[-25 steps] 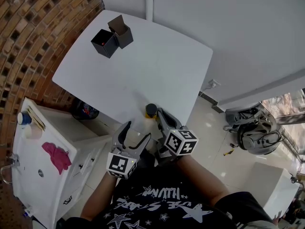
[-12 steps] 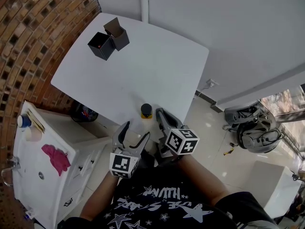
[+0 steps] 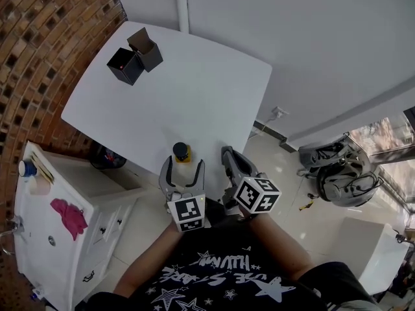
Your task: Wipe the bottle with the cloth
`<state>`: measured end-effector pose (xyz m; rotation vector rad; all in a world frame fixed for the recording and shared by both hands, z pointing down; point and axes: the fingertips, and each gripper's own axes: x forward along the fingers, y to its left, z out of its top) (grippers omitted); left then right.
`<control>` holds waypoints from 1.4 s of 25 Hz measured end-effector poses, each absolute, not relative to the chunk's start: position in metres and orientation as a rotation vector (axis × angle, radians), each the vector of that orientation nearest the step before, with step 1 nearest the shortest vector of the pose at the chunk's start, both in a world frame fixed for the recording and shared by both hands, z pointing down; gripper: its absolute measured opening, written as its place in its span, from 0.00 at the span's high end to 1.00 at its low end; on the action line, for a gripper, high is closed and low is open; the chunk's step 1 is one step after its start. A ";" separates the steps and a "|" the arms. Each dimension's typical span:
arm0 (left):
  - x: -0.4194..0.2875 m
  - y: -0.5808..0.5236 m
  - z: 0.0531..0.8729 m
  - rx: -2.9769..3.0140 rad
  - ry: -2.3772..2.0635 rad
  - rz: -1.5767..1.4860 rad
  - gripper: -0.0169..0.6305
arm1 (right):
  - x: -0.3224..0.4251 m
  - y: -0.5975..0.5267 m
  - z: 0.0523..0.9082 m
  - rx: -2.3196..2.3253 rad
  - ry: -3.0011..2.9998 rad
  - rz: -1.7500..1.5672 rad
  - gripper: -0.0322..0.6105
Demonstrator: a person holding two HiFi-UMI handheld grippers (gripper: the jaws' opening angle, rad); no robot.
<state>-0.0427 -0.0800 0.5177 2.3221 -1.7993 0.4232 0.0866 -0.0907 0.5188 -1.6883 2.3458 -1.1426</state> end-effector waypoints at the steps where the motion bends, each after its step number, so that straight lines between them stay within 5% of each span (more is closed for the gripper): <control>1: -0.043 -0.083 0.518 2.295 -1.821 0.421 0.43 | 0.088 -0.091 0.519 -1.684 2.353 -1.144 0.89; 9: -0.045 -0.097 0.515 2.215 -1.936 0.423 0.43 | 0.081 -0.099 0.518 -1.606 2.424 -1.149 0.89; 13: -0.048 -0.098 0.511 2.201 -1.985 0.433 0.64 | 0.078 -0.102 0.519 -1.579 2.445 -1.159 0.89; 35: -0.042 -0.098 0.510 2.611 -1.477 0.369 0.66 | 0.052 -0.112 0.510 -1.453 2.533 -1.146 0.89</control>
